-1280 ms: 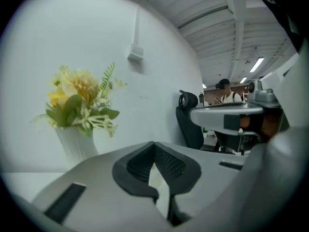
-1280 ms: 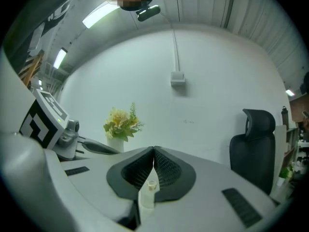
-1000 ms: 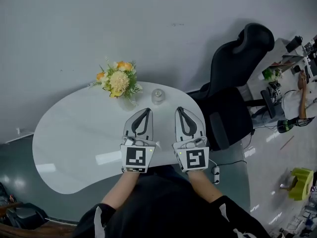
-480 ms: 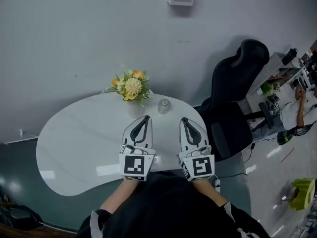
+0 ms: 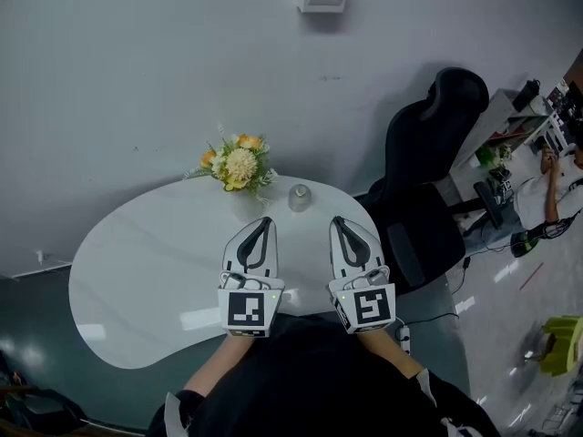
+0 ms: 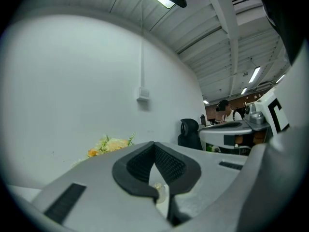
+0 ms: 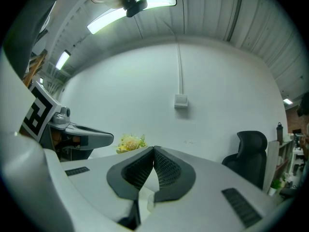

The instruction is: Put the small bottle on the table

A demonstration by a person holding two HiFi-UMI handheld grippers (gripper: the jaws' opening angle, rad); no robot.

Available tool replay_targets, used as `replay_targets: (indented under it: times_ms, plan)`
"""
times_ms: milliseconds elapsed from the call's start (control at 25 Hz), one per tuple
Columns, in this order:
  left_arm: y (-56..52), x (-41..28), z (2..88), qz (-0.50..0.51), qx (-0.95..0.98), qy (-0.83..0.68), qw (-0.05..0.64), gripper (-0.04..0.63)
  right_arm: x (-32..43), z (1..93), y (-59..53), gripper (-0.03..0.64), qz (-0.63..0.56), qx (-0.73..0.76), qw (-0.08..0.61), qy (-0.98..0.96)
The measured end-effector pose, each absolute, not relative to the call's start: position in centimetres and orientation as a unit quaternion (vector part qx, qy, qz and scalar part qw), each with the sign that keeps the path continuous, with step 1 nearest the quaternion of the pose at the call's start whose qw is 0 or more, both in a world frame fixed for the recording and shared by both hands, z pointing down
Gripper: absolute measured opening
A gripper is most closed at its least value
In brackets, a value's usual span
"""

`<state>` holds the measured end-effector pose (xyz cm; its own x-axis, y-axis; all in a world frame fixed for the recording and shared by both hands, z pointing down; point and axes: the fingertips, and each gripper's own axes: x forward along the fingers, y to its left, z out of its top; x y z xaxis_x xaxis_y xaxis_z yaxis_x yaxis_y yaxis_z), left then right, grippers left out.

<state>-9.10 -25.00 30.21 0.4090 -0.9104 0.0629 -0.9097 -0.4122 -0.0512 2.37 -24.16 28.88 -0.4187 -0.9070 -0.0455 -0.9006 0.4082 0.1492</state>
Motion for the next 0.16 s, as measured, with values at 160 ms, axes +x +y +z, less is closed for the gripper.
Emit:
replay_targets:
  times_ms: [160]
  plan:
    - [-25.04, -8.04, 30.50, -0.041, -0.840, 0.541, 0.007, 0.008, 3.27, 29.32, -24.12, 0.021, -0.079, 0.534, 0.027, -0.841]
